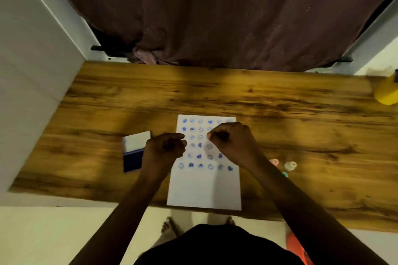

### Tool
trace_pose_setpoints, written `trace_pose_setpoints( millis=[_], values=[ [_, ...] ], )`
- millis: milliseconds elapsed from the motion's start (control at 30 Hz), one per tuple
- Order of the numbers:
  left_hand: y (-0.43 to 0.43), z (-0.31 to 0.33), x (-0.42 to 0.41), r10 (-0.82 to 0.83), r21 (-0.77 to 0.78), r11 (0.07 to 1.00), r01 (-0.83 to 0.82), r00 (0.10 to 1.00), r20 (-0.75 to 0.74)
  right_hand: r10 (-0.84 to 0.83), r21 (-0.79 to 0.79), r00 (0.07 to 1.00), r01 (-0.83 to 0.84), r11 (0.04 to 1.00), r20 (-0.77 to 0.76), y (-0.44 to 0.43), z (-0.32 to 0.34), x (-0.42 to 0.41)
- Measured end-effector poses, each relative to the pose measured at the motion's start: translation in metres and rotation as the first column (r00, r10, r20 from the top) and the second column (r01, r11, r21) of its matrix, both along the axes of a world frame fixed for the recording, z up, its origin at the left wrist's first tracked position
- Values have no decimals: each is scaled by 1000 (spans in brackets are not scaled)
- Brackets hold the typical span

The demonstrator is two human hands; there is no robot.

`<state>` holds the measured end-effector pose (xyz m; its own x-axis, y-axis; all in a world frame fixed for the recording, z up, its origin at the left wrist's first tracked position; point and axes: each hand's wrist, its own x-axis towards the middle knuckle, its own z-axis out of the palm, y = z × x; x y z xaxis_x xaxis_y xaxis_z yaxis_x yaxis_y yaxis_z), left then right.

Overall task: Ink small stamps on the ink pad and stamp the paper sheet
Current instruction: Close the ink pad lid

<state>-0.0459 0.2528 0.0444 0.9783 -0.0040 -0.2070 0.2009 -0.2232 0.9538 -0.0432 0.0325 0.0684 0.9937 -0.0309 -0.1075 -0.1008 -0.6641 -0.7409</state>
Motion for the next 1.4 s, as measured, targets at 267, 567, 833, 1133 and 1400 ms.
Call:
trace_pose_setpoints(
  millis=[267, 567, 833, 1133, 1400],
  values=[
    [94, -12, 1, 169, -19, 985, -170, 985, -38, 99, 6, 994, -99, 995, -36, 76, -21, 30],
    [166, -46, 17, 204, 297, 933, -204, 978, 33, 112, 8, 985, -112, 994, -130, 141, -46, 58],
    [187, -58, 32, 152, 351, 928, -123, 987, -55, 84, -91, 984, -99, 991, -159, 181, -64, 76],
    [187, -62, 47, 53, 345, 938, -23, 996, -77, 60, -127, 980, -85, 988, -191, 194, -71, 83],
    [187, -65, 46, 19, 423, 906, 1, 999, -45, -6, -68, 980, -8, 998, -200, 195, -74, 79]
  ],
)
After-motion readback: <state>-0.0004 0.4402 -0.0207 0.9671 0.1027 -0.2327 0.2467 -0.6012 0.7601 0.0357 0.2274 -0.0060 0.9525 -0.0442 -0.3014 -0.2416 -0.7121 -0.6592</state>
